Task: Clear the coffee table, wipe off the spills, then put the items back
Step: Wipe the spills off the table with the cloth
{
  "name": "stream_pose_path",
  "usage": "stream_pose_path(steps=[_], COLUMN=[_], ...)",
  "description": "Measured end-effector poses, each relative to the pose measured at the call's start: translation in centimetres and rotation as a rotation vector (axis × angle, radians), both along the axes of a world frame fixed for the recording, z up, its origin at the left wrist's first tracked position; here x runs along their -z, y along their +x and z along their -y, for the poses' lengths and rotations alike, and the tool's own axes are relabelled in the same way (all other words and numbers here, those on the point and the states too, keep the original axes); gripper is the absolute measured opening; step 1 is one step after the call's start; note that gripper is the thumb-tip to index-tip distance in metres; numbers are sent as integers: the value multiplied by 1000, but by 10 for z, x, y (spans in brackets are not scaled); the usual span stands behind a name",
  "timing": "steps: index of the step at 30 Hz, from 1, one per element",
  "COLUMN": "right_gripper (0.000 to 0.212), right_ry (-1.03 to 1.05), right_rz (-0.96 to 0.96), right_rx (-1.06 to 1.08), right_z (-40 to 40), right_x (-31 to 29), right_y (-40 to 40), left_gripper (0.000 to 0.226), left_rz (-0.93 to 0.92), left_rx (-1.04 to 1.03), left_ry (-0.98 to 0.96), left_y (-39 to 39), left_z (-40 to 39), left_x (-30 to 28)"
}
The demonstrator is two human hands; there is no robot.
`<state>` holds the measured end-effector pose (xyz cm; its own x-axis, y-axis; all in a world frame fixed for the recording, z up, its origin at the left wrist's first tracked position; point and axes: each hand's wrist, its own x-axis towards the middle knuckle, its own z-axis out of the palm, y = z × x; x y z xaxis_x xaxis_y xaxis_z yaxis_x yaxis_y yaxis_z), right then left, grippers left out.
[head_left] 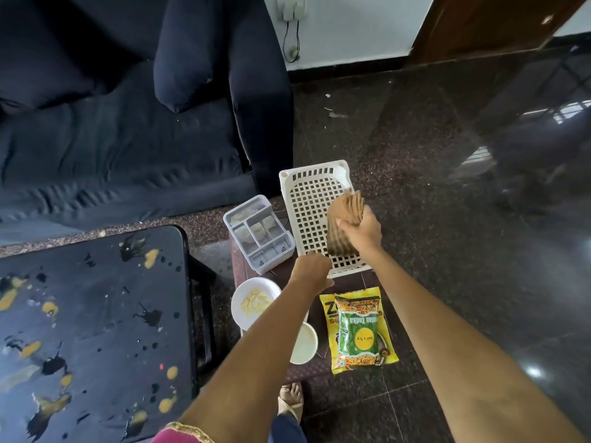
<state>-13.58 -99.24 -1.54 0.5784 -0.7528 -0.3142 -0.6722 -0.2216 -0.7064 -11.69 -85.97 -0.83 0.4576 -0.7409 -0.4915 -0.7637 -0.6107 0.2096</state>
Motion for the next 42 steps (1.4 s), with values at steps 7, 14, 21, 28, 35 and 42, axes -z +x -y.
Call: stream_pose_path(steps=[7, 14, 21, 28, 35, 42], right_gripper=[35, 35, 23, 15, 24, 24], right_ry=[452, 519, 921, 1031, 466, -124], right_rz=[307, 263, 264, 26, -190, -184], right_rx=[21, -398, -305, -292, -291, -416], right_z=[-21, -133, -327, -467, -495, -459], right_x=[-64, -131, -110, -74, -26, 31], right_y=[-2, 51, 61, 33, 4, -3], left_gripper=[46, 31, 12, 9, 26, 27], left_rz=[-348, -750, -1016, -984, -427, -157], left_rx=[-933, -1629, -1629, -1638, -1315, -1193], left_ry=[-790, -1226, -1239, -1110, -212, 24], left_y=[2, 44, 57, 29, -1, 2], left_z=[-24, -118, -312, -465, -528, -551], left_x=[-42, -96, -89, -61, -10, 39])
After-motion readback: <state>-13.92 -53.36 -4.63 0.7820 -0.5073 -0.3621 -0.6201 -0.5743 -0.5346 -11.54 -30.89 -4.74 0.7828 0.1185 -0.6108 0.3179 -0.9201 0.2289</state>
